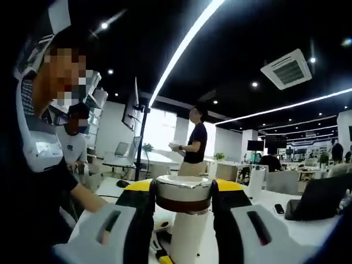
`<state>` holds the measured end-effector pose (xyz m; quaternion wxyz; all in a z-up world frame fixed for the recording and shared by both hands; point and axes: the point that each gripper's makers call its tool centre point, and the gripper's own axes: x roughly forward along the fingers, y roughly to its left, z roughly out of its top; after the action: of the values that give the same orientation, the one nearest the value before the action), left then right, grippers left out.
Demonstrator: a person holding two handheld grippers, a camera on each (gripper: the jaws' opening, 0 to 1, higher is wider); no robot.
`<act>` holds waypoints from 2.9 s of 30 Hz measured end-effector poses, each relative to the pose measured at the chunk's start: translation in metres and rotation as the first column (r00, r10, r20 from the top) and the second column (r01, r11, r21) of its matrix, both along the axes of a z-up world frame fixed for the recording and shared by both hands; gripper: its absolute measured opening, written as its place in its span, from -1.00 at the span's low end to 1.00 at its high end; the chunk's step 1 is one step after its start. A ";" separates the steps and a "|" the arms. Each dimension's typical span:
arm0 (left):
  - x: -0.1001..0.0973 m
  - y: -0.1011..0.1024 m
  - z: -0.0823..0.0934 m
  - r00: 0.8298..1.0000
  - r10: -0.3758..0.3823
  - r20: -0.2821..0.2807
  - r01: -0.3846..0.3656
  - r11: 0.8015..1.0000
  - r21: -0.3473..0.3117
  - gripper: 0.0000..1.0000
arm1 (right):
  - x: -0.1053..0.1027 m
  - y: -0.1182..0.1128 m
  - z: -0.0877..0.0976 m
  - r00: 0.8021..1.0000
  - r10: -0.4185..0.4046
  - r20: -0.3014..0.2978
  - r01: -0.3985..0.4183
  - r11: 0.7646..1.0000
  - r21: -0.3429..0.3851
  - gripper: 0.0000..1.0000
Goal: Grasp the water cup twist off the cup lid place the cup lid on the table
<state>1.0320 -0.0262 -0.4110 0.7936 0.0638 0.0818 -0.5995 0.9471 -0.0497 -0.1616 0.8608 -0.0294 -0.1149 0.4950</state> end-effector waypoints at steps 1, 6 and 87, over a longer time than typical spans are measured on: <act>0.000 0.000 0.000 1.000 0.001 0.000 -0.001 1.000 0.000 0.05 | -0.003 -0.002 -0.003 1.000 -0.005 -0.004 0.005 1.000 -0.005 -0.14; -0.001 0.000 0.000 1.000 0.006 0.000 -0.006 1.000 0.000 0.05 | -0.012 -0.016 -0.030 0.998 -0.059 -0.035 0.058 0.997 -0.054 -0.14; -0.007 0.003 0.003 1.000 0.004 0.000 -0.004 1.000 0.001 0.10 | -0.035 -0.078 -0.267 0.947 0.316 0.055 0.280 -0.733 -0.620 -0.14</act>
<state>1.0245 -0.0233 -0.4084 0.7947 0.0640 0.0821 -0.5979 0.9119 -0.1278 -0.4284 0.2236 -0.8867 0.2839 0.2884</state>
